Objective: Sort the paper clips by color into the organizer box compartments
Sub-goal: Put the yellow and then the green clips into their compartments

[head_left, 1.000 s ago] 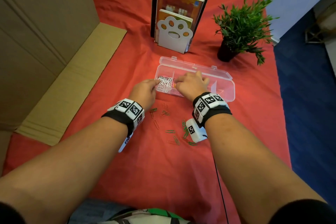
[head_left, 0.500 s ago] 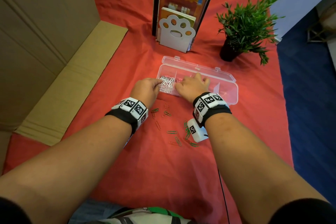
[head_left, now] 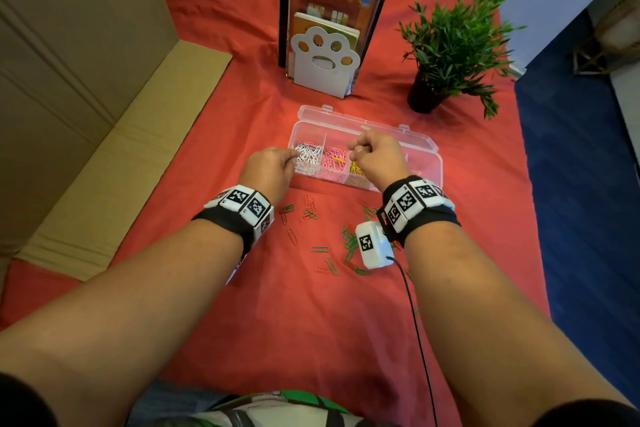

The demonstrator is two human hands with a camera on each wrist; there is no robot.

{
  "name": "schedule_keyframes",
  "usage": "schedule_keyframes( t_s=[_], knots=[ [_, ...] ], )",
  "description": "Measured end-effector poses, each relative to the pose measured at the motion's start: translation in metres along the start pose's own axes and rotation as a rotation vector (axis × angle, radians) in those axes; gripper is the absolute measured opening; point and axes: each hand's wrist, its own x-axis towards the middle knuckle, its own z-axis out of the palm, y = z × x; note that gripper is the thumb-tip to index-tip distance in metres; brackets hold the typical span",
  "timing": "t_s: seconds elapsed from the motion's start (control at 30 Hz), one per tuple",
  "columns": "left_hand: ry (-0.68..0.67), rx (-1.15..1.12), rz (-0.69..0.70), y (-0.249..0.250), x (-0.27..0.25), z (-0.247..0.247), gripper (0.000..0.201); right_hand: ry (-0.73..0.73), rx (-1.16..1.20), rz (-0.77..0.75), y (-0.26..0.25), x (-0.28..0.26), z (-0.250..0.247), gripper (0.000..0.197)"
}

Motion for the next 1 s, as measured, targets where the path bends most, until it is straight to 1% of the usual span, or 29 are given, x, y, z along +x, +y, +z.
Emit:
schedule_keyframes(
  t_s=[0.07, 0.13, 0.2, 0.27, 0.33, 0.4, 0.43, 0.5, 0.57, 0.63, 0.7, 0.73, 0.77, 0.8, 0.9, 1.0],
  knots=[
    [-0.005, 0.005, 0.0, 0.001, 0.0, -0.001, 0.028, 0.015, -0.099, -0.027, 0.003, 0.0, 0.0, 0.024],
    [-0.009, 0.01, -0.01, 0.002, 0.0, -0.001, 0.028, 0.026, -0.319, -0.127, 0.001, 0.0, 0.0, 0.03],
    [-0.007, 0.009, -0.015, 0.002, 0.0, -0.001, 0.028, -0.048, -0.591, -0.194, -0.006, -0.003, 0.002, 0.036],
    [-0.008, 0.007, -0.014, 0.002, 0.0, -0.001, 0.028, -0.152, -0.838, -0.193, -0.015, -0.006, 0.005, 0.03],
    [-0.012, 0.008, -0.012, 0.002, 0.0, 0.0, 0.028, -0.21, -0.933, -0.152, -0.019, -0.007, 0.012, 0.031],
    [-0.018, 0.007, -0.013, 0.001, 0.0, 0.0, 0.028, -0.24, -0.951, -0.117, -0.018, -0.006, 0.017, 0.046],
    [-0.02, 0.008, -0.013, 0.001, 0.0, 0.0, 0.028, -0.252, -0.939, -0.098, -0.016, -0.004, 0.02, 0.05],
    [-0.019, 0.013, -0.01, 0.0, 0.001, 0.0, 0.028, -0.285, -0.906, -0.068, -0.017, -0.002, 0.023, 0.047],
    [-0.017, 0.011, -0.009, 0.0, 0.002, 0.0, 0.028, -0.301, -0.875, -0.048, -0.019, -0.001, 0.021, 0.034],
    [-0.016, 0.013, -0.009, -0.001, 0.002, -0.001, 0.027, -0.225, -0.756, -0.035, -0.019, 0.001, 0.019, 0.022],
    [-0.013, 0.009, -0.012, -0.002, 0.002, 0.001, 0.027, -0.078, -0.544, -0.002, -0.014, 0.003, 0.016, 0.024],
    [-0.012, 0.005, -0.012, -0.002, 0.002, 0.001, 0.027, -0.017, -0.424, 0.005, -0.01, 0.005, 0.013, 0.02],
    [-0.011, 0.003, -0.011, -0.003, 0.002, 0.001, 0.027, 0.013, -0.304, 0.014, -0.008, 0.005, 0.011, 0.015],
    [-0.011, 0.003, -0.01, -0.003, 0.002, 0.002, 0.027, 0.015, -0.19, 0.015, -0.007, 0.004, 0.009, 0.012],
    [-0.011, 0.007, 0.001, -0.003, 0.002, 0.002, 0.027, 0.019, 0.066, 0.037, -0.007, 0.001, 0.001, 0.023],
    [-0.006, 0.006, 0.002, -0.003, 0.002, 0.001, 0.027, -0.017, 0.414, 0.133, -0.008, -0.006, -0.004, 0.026]
  ],
)
